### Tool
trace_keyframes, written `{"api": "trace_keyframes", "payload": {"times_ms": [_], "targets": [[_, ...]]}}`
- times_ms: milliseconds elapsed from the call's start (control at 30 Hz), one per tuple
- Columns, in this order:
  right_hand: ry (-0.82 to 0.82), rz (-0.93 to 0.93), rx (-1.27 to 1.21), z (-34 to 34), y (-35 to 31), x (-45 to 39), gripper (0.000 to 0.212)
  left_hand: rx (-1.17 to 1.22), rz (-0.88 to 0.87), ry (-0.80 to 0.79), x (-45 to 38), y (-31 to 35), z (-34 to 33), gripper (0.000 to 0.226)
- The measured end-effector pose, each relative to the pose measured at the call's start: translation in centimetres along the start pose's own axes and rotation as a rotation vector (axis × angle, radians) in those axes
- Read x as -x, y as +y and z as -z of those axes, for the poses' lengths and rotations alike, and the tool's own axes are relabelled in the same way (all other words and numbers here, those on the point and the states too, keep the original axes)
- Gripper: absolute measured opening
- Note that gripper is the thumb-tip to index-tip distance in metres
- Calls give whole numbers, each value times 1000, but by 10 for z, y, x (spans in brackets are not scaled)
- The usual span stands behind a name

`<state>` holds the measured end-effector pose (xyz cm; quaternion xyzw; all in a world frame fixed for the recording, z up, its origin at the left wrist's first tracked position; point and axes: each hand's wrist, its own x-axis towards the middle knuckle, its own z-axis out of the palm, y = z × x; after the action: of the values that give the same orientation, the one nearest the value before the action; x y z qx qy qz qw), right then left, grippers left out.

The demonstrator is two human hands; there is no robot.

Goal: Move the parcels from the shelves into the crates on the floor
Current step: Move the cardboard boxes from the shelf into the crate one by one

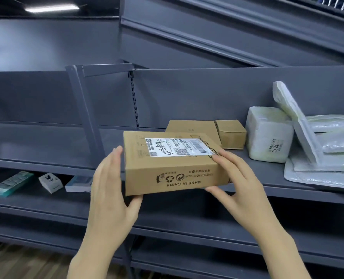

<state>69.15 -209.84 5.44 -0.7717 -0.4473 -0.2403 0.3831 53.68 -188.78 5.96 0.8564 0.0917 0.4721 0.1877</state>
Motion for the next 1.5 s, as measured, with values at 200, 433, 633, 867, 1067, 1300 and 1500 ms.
{"api": "trace_keyframes", "payload": {"times_ms": [200, 433, 633, 867, 1067, 1300, 1500], "targets": [[-195, -93, -192, 12, 12, 2, 71, -75, 2, -129, -2, -32, 11, 107], [-287, -145, -188, 12, 12, 2, 70, -38, -4, -248, -11, -31, 14, 85], [-322, -187, -122, 17, -9, -3, 95, -4, -50, -157, -7, -11, 2, 76], [-362, -136, -135, 31, -45, -10, 95, -89, -136, -24, -12, 12, -14, 83], [-341, -145, -127, 18, -50, -10, 76, -81, -217, -30, -13, 17, -17, 81], [-284, -111, -79, 10, -42, -4, 78, 89, -118, -225, -14, 10, -4, 96], [-123, 6, -61, 1, -40, 0, 77, 184, 128, -272, -16, 7, 10, 99]]}}
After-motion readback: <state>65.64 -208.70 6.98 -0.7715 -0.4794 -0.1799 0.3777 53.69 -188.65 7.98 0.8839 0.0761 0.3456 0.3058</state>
